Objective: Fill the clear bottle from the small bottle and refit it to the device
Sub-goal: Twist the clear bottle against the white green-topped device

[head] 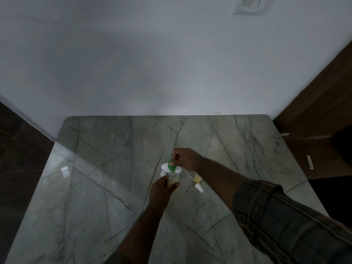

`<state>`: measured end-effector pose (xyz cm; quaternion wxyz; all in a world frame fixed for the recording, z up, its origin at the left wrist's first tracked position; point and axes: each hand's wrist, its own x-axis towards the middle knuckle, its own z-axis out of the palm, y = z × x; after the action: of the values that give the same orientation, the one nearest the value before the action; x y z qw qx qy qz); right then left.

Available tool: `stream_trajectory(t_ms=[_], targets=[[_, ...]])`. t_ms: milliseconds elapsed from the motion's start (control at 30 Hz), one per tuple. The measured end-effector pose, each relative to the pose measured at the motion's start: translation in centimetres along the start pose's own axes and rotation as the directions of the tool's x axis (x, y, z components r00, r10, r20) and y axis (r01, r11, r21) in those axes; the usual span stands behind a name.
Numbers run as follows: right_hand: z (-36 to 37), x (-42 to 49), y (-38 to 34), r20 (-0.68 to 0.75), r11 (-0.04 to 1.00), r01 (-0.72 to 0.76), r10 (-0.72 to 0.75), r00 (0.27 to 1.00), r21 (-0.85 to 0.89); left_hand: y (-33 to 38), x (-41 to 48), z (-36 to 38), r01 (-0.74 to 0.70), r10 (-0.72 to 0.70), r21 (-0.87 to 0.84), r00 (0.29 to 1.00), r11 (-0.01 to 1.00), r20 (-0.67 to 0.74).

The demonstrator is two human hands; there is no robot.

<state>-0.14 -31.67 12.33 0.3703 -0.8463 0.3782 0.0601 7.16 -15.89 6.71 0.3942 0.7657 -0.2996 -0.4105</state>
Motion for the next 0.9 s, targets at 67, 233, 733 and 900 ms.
stream_trajectory(t_ms=[67, 233, 733, 900], targets=[[-0.5, 0.0, -0.3, -0.009, 1.000, 0.000, 0.000, 1.000, -0.012, 0.2, 0.1, 0.0, -0.003, 0.003, -0.005, 1.000, 1.000, -0.004], [-0.5, -0.1, -0.1, -0.004, 1.000, -0.002, 0.002, 1.000, 0.009, 0.2, 0.3, 0.0, 0.003, -0.003, 0.010, 1.000, 1.000, 0.007], [-0.4, -0.1, -0.1, 0.022, 0.999, -0.011, 0.010, 1.000, 0.035, -0.1, 0.4, 0.0, -0.023, 0.023, -0.015, 1.000, 1.000, 0.007], [-1.4, 0.5, -0.9, 0.063, 1.000, -0.027, 0.027, 0.998, -0.008, 0.1, 0.4, -0.1, -0.021, 0.022, -0.014, 1.000, 1.000, 0.016]])
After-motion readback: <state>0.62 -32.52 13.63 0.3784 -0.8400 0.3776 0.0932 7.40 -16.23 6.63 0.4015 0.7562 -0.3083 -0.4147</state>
